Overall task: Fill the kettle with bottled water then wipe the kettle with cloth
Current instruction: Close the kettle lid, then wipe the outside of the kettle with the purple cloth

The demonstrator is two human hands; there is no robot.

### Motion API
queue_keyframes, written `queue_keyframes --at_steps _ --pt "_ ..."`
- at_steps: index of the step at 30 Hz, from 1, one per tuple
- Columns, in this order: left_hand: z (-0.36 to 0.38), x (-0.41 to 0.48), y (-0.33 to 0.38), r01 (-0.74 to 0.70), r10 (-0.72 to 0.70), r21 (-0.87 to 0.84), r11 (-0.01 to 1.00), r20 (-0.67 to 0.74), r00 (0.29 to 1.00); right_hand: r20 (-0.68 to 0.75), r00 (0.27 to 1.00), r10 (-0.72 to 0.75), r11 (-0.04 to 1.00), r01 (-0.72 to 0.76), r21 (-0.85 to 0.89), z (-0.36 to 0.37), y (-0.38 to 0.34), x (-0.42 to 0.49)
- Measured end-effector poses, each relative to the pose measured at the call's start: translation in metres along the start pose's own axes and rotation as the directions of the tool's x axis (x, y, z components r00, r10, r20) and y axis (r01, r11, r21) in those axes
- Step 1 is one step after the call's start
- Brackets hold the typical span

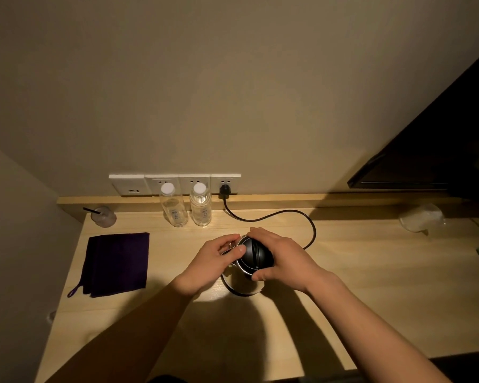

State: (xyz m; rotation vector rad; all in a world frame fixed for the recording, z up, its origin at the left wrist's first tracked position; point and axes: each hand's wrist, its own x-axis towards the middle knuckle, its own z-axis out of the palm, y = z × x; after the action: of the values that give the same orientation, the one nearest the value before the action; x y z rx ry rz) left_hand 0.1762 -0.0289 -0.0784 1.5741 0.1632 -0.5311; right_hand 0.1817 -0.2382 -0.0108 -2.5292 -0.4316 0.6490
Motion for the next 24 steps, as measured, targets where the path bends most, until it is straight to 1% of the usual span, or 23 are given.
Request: queue_keyframes --at_steps 4,7,9,11,12,14,17,19,20,22,24 --pt "-0.002 -0.001 0.0 0.006 -0.005 -0.025 1.0 0.023 1.0 0.012 1.0 -0.002 1.0 0.003 -0.009 -0.001 -0.002 0.0" --pt "-0.006 -0.006 0.003 0.019 -0.019 -0.003 1.0 0.037 0.999 -0.004 1.0 -0.016 0.997 0.016 -0.072 0.0 -0.005 -0.001" --pt "-0.018 -0.012 0.004 0.022 -0.023 -0.005 1.0 -0.025 0.999 -0.018 0.999 -0.039 0.993 0.037 -0.111 0.002 -0.015 0.0" --pt "-0.041 -0.021 0.002 0.028 -0.039 -0.067 0.997 -0.163 0.986 -0.044 0.995 -0.084 0.99 0.079 -0.116 0.006 -0.034 0.005" --pt "-0.057 -0.027 -0.001 0.027 -0.049 -0.09 0.996 -0.25 0.967 -0.062 0.991 -0.115 0.988 0.108 -0.111 0.011 -0.047 0.01" --pt "-0.093 -0.04 -0.011 0.048 -0.084 -0.095 0.994 -0.431 0.898 -0.085 0.985 -0.152 0.988 0.147 -0.053 0.024 -0.077 0.024" --pt "-0.153 -0.057 -0.035 0.148 -0.162 -0.077 0.986 -0.662 0.732 -0.073 0.99 -0.118 0.985 0.126 0.116 0.056 -0.124 0.056" --pt "-0.19 -0.063 -0.052 0.233 -0.211 -0.08 0.969 -0.754 0.622 -0.052 0.998 -0.03 0.974 0.04 0.224 0.085 -0.15 0.083" --pt "-0.206 -0.063 -0.059 0.27 -0.238 -0.09 0.959 -0.775 0.586 -0.03 0.999 0.037 0.956 -0.027 0.293 0.1 -0.16 0.097" --pt "-0.233 -0.06 -0.071 0.355 -0.267 -0.068 0.932 -0.791 0.55 0.047 0.981 0.186 0.873 -0.187 0.451 0.129 -0.174 0.127" --pt "-0.252 -0.052 -0.084 0.441 -0.256 0.023 0.897 -0.786 0.563 0.134 0.94 0.314 0.77 -0.335 0.542 0.156 -0.181 0.155"
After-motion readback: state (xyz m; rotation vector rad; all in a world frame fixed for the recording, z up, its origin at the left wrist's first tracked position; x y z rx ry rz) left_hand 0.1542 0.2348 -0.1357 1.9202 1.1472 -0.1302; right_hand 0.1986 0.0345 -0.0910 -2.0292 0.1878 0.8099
